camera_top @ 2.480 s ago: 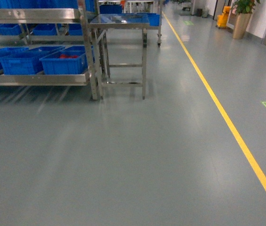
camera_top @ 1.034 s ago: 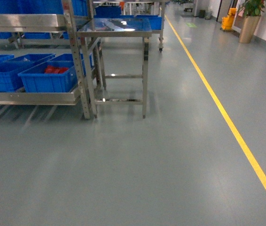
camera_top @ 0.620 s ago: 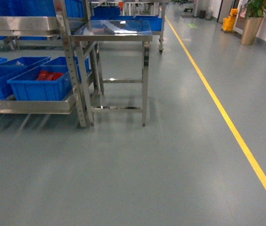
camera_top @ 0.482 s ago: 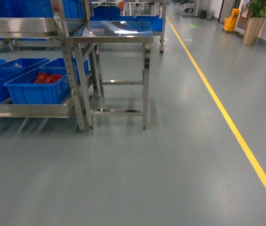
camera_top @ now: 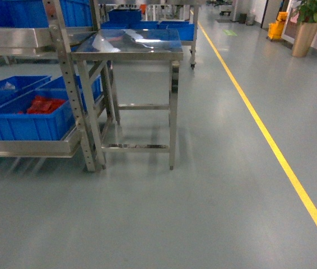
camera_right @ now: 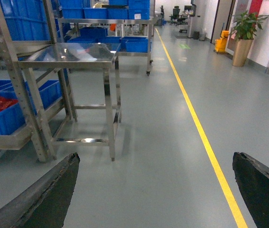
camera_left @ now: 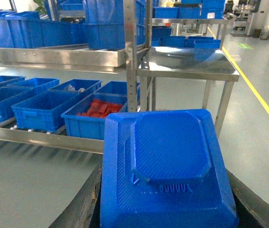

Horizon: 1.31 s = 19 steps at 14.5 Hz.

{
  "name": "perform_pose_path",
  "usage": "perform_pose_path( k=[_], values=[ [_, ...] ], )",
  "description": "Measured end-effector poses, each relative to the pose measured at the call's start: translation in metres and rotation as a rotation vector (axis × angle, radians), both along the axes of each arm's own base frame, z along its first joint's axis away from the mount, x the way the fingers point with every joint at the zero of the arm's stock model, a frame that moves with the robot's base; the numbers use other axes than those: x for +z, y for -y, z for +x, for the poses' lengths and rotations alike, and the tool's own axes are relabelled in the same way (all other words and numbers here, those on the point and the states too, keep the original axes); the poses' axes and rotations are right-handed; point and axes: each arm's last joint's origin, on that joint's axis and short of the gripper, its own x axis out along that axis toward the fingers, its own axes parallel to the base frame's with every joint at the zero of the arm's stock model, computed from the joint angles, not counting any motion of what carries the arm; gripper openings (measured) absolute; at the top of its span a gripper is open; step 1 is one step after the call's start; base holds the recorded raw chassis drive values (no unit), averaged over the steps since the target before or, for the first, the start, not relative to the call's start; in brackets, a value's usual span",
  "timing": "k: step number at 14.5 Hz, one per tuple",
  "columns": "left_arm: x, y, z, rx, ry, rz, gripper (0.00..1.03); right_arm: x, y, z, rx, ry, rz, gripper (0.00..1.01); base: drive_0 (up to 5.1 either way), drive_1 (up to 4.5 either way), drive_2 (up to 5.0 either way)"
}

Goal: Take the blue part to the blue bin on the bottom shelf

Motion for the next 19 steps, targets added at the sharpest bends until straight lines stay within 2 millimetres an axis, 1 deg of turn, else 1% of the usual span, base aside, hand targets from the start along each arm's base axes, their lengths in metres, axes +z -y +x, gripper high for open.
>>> perform_pose_path(
  k=[19],
  values=[
    [-0.0002,0.0001,0.0002,-0.001,-0.001,0.0,0.43,-0.0001,0.0,0.0,0.0,-0.001,0.0,0.98,-0.1,4.04,-4.2]
  ],
)
